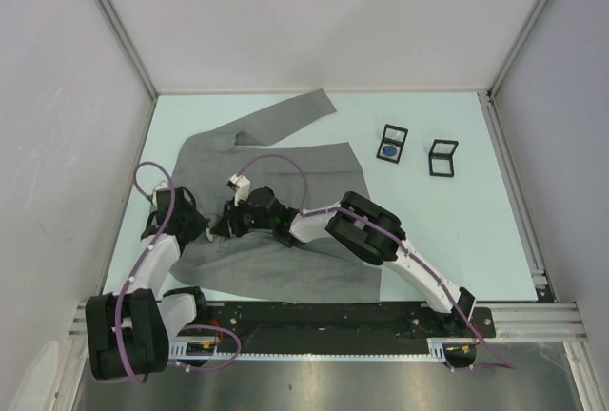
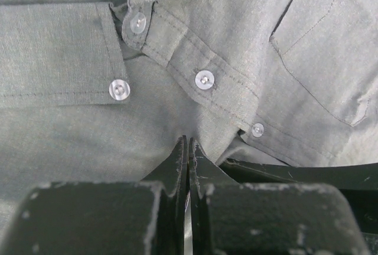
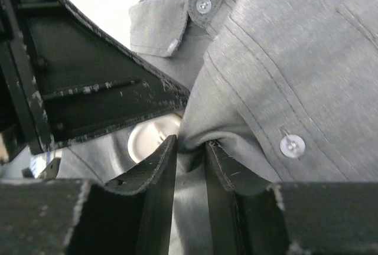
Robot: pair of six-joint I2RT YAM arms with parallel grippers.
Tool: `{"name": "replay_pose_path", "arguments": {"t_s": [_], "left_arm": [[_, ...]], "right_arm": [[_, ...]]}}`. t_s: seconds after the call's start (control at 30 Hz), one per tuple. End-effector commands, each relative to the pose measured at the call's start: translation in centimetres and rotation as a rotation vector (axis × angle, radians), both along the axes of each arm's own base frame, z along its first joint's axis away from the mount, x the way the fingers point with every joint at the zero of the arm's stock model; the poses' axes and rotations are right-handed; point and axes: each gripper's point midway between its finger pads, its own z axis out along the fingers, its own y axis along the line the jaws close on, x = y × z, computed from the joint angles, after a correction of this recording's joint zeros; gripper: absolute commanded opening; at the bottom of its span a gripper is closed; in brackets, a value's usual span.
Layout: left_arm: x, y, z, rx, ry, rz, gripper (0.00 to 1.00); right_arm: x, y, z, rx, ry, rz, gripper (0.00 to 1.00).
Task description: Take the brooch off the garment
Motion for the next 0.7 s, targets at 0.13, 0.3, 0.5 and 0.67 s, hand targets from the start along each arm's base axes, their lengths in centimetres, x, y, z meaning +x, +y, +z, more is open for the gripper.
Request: {"name": "replay_pose_path", "arguments": {"t_s": [0.13, 0.3, 0.5, 0.67], "left_arm": [[-0.3, 0.2, 0.2, 0.027, 0.021, -0.019, 0.0], [-0.8, 0.5, -0.4, 0.035, 0.118, -0.02, 0.0], [-0.5, 0.2, -0.2, 0.032, 0.113, -0.054, 0.02], [-0.2, 0.0, 0.6, 0.024, 0.089, -0.054, 0.33]], "right_arm": [[-1.1, -1.8, 1.1, 0.024, 0.067, 0.013, 0.38], [-0.3, -2.4, 2.0, 0.021, 0.053, -0.007, 0.46], [0.6, -3.1, 3.4, -0.003, 0.02, -0.026, 0.56], [0.9, -3.2, 3.6, -0.016, 0.007, -0.038, 0.62]]}}
